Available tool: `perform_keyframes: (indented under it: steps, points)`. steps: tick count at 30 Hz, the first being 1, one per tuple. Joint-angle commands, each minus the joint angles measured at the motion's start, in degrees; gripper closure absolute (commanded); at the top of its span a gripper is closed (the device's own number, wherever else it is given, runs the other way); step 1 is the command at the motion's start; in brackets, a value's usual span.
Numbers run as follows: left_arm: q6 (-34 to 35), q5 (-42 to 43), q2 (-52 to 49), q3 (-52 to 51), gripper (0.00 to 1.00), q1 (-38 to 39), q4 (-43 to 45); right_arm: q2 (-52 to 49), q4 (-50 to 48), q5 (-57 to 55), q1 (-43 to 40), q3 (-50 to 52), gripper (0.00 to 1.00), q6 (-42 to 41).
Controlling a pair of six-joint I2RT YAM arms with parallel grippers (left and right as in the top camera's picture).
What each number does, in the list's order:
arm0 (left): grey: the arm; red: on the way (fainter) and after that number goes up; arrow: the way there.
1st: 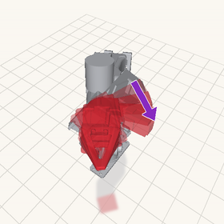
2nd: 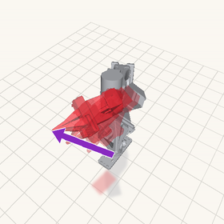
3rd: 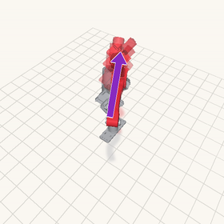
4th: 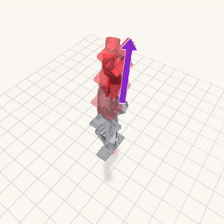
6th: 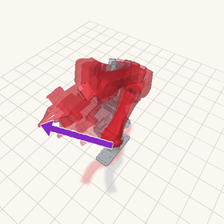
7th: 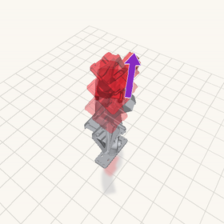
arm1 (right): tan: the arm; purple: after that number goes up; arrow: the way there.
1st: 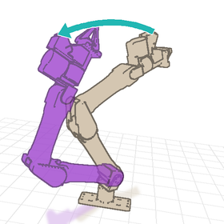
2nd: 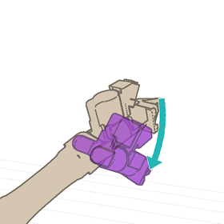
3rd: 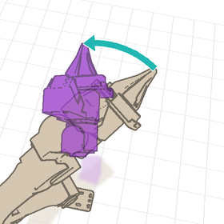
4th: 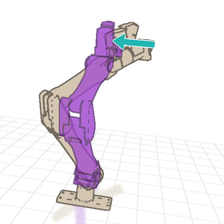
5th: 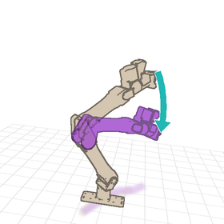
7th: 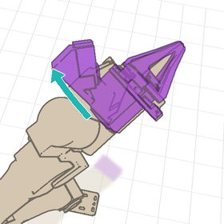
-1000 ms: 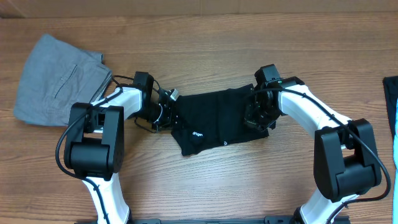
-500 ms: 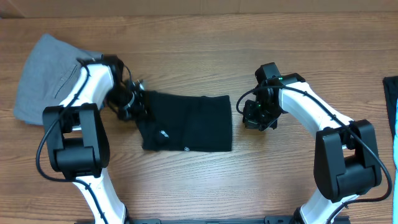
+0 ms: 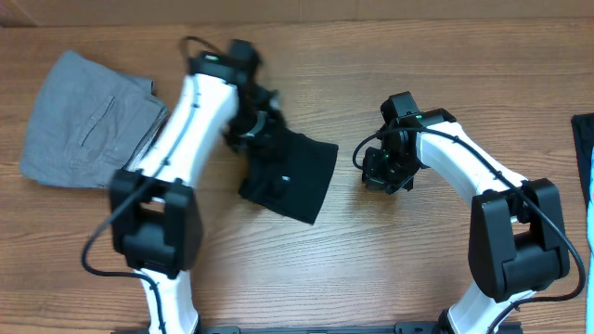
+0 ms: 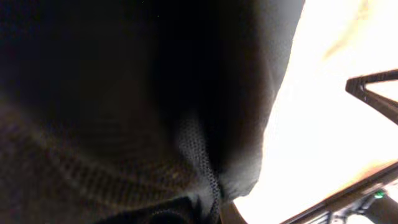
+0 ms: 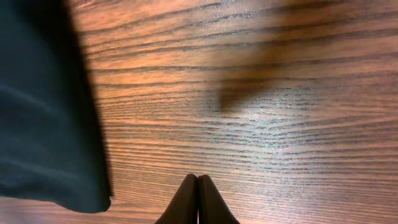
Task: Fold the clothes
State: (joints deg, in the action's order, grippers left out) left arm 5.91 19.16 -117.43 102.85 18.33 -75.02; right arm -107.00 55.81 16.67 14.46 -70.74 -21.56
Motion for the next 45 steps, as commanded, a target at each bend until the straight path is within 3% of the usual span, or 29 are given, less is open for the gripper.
perform_keyframes:
  steps: [1, 3, 5, 7, 9, 19, 23, 28, 36, 39, 42, 45]
  points:
    - [5.3, -6.8, 1.0, 0.8, 0.92, 6.5, 0.8, 1.8, -0.8, 0.0, 0.2, -1.5, 0.96, 0.3]
    - [6.4, -9.0, 0.9, 0.8, 0.79, 9.4, 1.2, 1.8, -0.9, 0.0, 0.2, -1.5, 0.96, 0.3]
    - [7.1, -10.6, 0.9, 0.8, 0.74, 11.7, 1.6, 1.8, -0.9, 0.0, 0.2, -1.5, 0.96, 0.4]
    - [7.7, -11.0, 0.9, 0.8, 0.48, 13.5, 2.3, 1.8, -0.9, 0.0, 0.2, -1.5, 0.96, 0.4]
    - [8.5, -11.0, 0.9, 0.8, 0.41, 14.5, 3.0, 1.8, -0.9, 0.0, 0.2, -1.5, 0.96, 0.4]
    - [9.4, -9.1, 0.9, 1.5, 0.46, 13.6, 2.7, 1.8, 0.7, -2.3, -2.8, -1.5, 0.93, 0.4]
    - [9.1, -9.1, 0.9, 3.6, 0.46, 10.1, -1.3, 1.8, 2.6, 8.3, -3.7, -1.5, 0.84, 10.7]
    - [5.5, -9.0, 0.9, 4.6, 0.32, 4.9, -4.0, 1.9, 4.9, 20.1, -3.7, -1.5, 0.74, 18.4]
    - [3.9, -9.0, 0.9, 4.6, 0.28, 1.7, -3.7, 1.9, 0.4, 21.9, 0.5, -0.9, 0.63, 18.9]
    - [3.9, -9.0, 0.9, 4.6, 0.26, 1.7, -2.8, 1.5, -5.1, 16.6, 3.1, 0.5, 0.68, 12.2]
    - [3.9, -9.0, 0.9, 4.6, 0.25, 1.7, -2.5, 1.3, -8.8, 14.5, 4.6, 1.8, 0.96, 8.7]
    - [3.7, -9.0, 0.9, 4.5, 0.24, 1.7, -2.7, 1.6, -6.6, 13.9, 4.5, 1.1, 0.96, 8.0]
